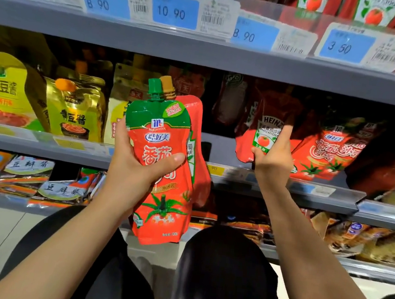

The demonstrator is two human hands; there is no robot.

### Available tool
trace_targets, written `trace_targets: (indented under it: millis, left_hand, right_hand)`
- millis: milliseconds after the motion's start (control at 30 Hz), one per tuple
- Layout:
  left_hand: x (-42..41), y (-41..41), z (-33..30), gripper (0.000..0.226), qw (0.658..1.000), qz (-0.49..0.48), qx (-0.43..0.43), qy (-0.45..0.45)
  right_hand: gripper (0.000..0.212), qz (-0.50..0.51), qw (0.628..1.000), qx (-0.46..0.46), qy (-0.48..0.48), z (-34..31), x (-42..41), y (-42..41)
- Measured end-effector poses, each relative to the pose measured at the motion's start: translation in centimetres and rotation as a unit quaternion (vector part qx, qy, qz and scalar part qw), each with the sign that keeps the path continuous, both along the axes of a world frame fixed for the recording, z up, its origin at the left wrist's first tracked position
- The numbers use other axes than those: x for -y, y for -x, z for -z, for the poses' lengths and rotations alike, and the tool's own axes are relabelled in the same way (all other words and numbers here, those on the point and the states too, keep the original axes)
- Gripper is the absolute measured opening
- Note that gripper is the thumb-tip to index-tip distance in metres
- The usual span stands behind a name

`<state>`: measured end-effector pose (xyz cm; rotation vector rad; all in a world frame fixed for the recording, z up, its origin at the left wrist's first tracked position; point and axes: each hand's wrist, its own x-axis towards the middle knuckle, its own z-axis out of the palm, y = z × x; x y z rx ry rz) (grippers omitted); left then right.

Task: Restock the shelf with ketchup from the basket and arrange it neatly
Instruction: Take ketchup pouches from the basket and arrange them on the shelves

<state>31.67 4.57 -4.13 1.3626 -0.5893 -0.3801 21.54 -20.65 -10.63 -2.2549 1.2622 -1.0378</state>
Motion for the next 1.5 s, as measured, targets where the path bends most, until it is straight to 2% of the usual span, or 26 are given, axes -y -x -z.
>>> trace_targets:
  millis: [133, 267, 333, 400, 433, 467, 500, 533, 567, 633, 700, 833, 933, 1033, 1133, 1233, 1300, 1400, 1500]
  left_hand:
    - [-0.2, 0.1, -0.1, 0.071, 1.0, 0.009, 0.016, 0.01]
    - [-0.1, 0.3, 0.0, 0.071, 1.0, 0.023, 0.009, 0.015]
    - [0.0, 0.4, 0.0, 0.07, 1.0, 0.026, 0.001, 0.016]
    - [0.0, 0.4, 0.0, 0.072, 0.999, 0.03, -0.01, 0.017]
    - [0.0, 0.4, 0.0, 0.073, 0.999, 0.033, -0.014, 0.017]
    - [-0.1, 0.5, -0.1, 0.074, 0.999, 0.036, -0.017, 0.017]
    - [-0.1, 0.5, -0.1, 0.075, 0.999, 0.038, -0.018, 0.018]
    - [-0.1, 0.5, -0.1, 0.075, 0.999, 0.039, -0.017, 0.018]
    - [-0.2, 0.6, -0.1, 0.073, 0.999, 0.041, -0.015, 0.018]
    - [-0.5, 0.6, -0.2, 0.07, 0.998, 0.049, -0.025, 0.027]
    - [-0.8, 0.6, -0.4, 0.072, 0.997, 0.054, -0.048, 0.04]
    - [-1.8, 0.6, -0.5, 0.061, 0.995, 0.057, -0.068, 0.051]
    - [-2.2, 0.6, -0.5, 0.062, 0.994, 0.066, -0.068, 0.048]
    - [-2.2, 0.2, -0.3, 0.064, 0.997, 0.038, -0.047, 0.042]
    - [-2.0, -0.2, -0.1, 0.068, 0.999, 0.027, 0.033, 0.008]
    - [-1.9, -0.1, 0.0, 0.073, 0.998, 0.018, 0.065, -0.014]
    - [-1.9, -0.2, 0.0, 0.079, 0.998, 0.006, 0.064, -0.012]
    - [-2.0, -0.3, -0.3, 0.07, 0.998, -0.003, 0.055, -0.002]
    - [-1.7, -0.2, -0.2, 0.071, 0.999, -0.007, 0.046, -0.009]
  right_hand:
    - [0.063, 0.045, 0.998, -0.047, -0.023, -0.3, 0.5, -0.5]
    - [0.068, 0.033, 0.998, -0.054, -0.019, -0.7, -0.2, 0.0]
    - [0.074, 0.026, 0.999, -0.02, 0.032, -1.2, -1.6, 0.7]
    - [0.067, 0.01, 0.994, 0.055, 0.099, -2.0, -4.0, 1.6]
    - [0.058, -0.029, 0.991, 0.103, 0.083, -2.7, -5.7, 1.9]
    - [0.049, -0.092, 0.984, 0.154, 0.014, -3.7, -7.6, 2.0]
    - [0.042, -0.165, 0.963, 0.192, -0.094, -4.9, -9.8, 1.9]
    - [0.041, -0.239, 0.925, 0.212, -0.206, -5.9, -11.7, 1.7]
    - [0.045, -0.292, 0.89, 0.211, -0.279, -6.6, -13.2, 1.4]
    - [0.057, -0.34, 0.87, 0.186, -0.305, -7.4, -14.5, 0.9]
    - [0.063, -0.346, 0.86, 0.2, -0.318, -8.0, -14.9, 0.7]
    - [0.055, -0.379, 0.808, 0.229, -0.389, -7.9, -15.5, 0.7]
    - [0.05, -0.359, 0.778, 0.275, -0.436, -7.6, -15.4, 0.7]
    - [0.044, -0.308, 0.774, 0.324, -0.448, -7.0, -15.2, 1.0]
    - [0.043, -0.271, 0.8, 0.328, -0.422, -6.3, -15.1, 1.1]
    - [0.042, -0.232, 0.811, 0.36, -0.399, -5.7, -14.4, 1.3]
    - [0.039, -0.2, 0.805, 0.404, -0.385, -5.6, -13.4, 1.8]
    - [0.032, -0.152, 0.785, 0.489, -0.348, -5.5, -10.8, 3.2]
    - [0.03, -0.153, 0.776, 0.534, -0.3, -5.9, -7.4, 4.1]
